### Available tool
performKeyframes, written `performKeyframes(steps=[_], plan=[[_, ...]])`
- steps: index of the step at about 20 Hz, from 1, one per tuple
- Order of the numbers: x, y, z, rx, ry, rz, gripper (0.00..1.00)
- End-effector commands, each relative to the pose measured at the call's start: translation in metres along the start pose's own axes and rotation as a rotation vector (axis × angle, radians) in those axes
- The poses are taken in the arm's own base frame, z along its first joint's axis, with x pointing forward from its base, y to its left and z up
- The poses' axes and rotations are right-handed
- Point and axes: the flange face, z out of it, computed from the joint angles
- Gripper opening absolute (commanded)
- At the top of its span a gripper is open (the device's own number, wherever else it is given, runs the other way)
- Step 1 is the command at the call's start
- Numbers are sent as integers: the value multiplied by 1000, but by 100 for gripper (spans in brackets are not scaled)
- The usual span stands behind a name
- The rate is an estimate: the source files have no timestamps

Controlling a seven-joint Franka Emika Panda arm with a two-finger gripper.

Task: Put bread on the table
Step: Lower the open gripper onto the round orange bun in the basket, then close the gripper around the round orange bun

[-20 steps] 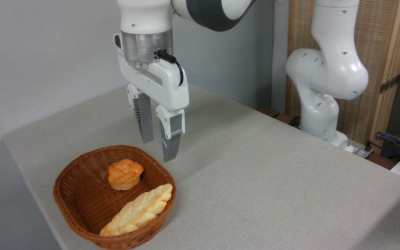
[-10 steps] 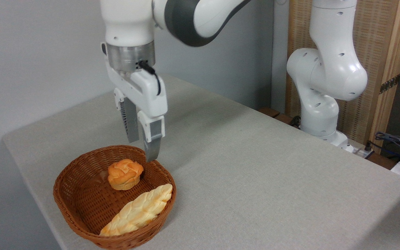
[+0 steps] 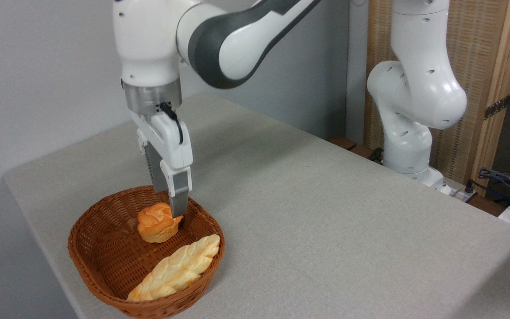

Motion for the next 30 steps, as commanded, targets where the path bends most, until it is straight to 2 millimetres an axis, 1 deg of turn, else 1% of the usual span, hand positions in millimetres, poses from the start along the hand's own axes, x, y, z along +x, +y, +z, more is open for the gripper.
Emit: performKeyframes(steps=[1, 8, 10, 12, 16, 21, 22, 23, 24, 25, 26, 28, 30], plan=[[10, 2, 16, -4, 18, -3, 100], [15, -1, 36, -3, 5, 4, 100], [23, 8, 44, -13, -3, 25, 100], [24, 8, 45, -13, -5, 29, 100], [24, 8, 54, -22, -18, 30, 100], [24, 7, 59, -26, -23, 30, 100], [25, 8, 60, -26, -23, 30, 91], [25, 8, 60, -26, -23, 31, 79], [26, 8, 59, -26, -21, 29, 62], [25, 7, 58, -25, -20, 27, 43], [26, 7, 58, -29, -16, 23, 39], [26, 7, 57, -28, -15, 23, 34], [26, 7, 57, -31, -14, 21, 34]])
